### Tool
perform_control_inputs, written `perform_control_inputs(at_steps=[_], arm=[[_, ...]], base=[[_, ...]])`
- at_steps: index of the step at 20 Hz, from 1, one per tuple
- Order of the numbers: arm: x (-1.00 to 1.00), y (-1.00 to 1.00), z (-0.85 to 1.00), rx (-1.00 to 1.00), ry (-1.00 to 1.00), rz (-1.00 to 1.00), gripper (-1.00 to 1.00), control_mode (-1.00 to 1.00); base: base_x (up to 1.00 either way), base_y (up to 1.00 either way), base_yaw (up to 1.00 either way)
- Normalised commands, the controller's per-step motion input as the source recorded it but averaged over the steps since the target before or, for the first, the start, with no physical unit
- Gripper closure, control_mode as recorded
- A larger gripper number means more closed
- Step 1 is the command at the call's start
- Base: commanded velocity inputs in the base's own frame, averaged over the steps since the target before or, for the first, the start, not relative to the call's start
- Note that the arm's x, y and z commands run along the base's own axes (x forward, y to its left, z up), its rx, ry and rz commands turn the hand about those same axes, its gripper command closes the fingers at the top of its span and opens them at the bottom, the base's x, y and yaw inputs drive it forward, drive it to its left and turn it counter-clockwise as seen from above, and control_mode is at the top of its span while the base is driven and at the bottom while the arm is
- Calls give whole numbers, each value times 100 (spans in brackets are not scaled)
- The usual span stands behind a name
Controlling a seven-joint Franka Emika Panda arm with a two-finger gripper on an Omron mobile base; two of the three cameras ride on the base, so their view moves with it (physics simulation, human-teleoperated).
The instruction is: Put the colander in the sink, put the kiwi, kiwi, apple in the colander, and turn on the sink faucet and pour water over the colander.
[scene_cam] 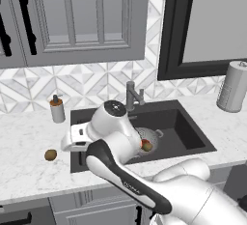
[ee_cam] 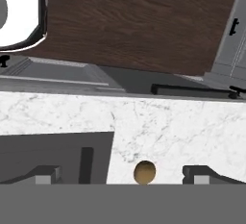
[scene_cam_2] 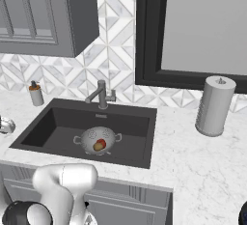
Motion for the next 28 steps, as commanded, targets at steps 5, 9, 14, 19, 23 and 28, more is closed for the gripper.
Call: perform_control_inputs(at_steps=[5,9,14,19,23,28], arm=[[34,60,-20,-10,4,-2,-100,-100],[49,36,-16,-9,14,0,-100,-100],[54,16,-22,-6,18,-1,-100,-100],[33,19,-35,-6,6,-5,-100,-100],[12,21,-26,-5,1,-3,-100,-100],[22,23,-32,-8,2,-3,-100,-100]], base=[[0,0,0],[0,0,0],[0,0,0],[0,0,0],[0,0,0],[0,0,0]])
